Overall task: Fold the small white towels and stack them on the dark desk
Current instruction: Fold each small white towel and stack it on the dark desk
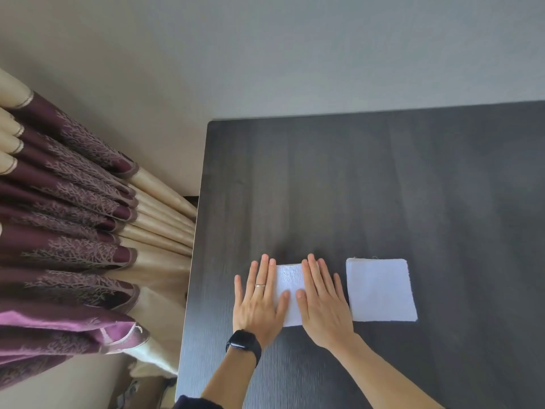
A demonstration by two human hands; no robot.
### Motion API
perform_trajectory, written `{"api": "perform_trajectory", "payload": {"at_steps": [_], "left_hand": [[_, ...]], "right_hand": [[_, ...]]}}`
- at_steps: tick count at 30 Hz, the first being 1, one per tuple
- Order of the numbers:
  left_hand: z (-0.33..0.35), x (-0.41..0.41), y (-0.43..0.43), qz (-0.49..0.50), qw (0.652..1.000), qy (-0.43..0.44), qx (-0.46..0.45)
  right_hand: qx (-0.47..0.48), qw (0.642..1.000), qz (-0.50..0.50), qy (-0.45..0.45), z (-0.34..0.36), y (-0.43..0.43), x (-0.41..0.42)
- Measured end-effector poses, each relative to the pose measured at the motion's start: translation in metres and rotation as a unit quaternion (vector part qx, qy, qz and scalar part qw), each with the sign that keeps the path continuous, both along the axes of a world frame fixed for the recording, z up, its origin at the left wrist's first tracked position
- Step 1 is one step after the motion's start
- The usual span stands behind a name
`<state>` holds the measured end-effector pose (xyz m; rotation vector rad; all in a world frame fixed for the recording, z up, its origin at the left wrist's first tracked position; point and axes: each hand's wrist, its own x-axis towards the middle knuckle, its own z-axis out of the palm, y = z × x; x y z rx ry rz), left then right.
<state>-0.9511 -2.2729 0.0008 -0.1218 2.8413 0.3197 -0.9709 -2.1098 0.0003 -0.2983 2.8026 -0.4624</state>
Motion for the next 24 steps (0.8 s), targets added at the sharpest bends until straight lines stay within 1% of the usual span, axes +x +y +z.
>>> {"api": "perform_trajectory", "payload": {"at_steps": [4,6,9,11,14,17,20,22,24], "left_hand": [[0.03,-0.009,0.007,-0.024,0.999,-0.013,-0.019],[0.053,-0.021,0.016,-0.053,0.998,-0.018,-0.011],[0.096,-0.051,0.048,-0.142,0.99,-0.027,-0.002],[0.131,-0.075,0.084,-0.176,0.984,-0.004,0.021],[0.189,-0.095,0.155,-0.25,0.965,0.037,0.071],[0.246,-0.093,0.234,-0.341,0.929,0.091,0.112],[0.3,-0.068,0.317,-0.427,0.882,0.134,0.15],[0.332,-0.039,0.369,-0.48,0.84,0.158,0.197],[0.364,-0.001,0.418,-0.528,0.784,0.184,0.268]], "right_hand": [[-0.021,0.999,0.007,-0.032,0.033,0.006,-0.001],[-0.042,0.999,-0.004,-0.019,0.063,0.019,-0.001],[-0.071,0.995,-0.074,0.014,0.117,0.062,0.004],[-0.075,0.986,-0.134,0.06,0.154,0.101,0.012],[-0.062,0.959,-0.242,0.133,0.21,0.168,0.037],[-0.041,0.919,-0.342,0.195,0.267,0.234,0.075],[-0.016,0.868,-0.431,0.248,0.317,0.297,0.13],[-0.003,0.828,-0.481,0.289,0.343,0.332,0.176],[0.013,0.783,-0.519,0.342,0.363,0.363,0.227]]}}
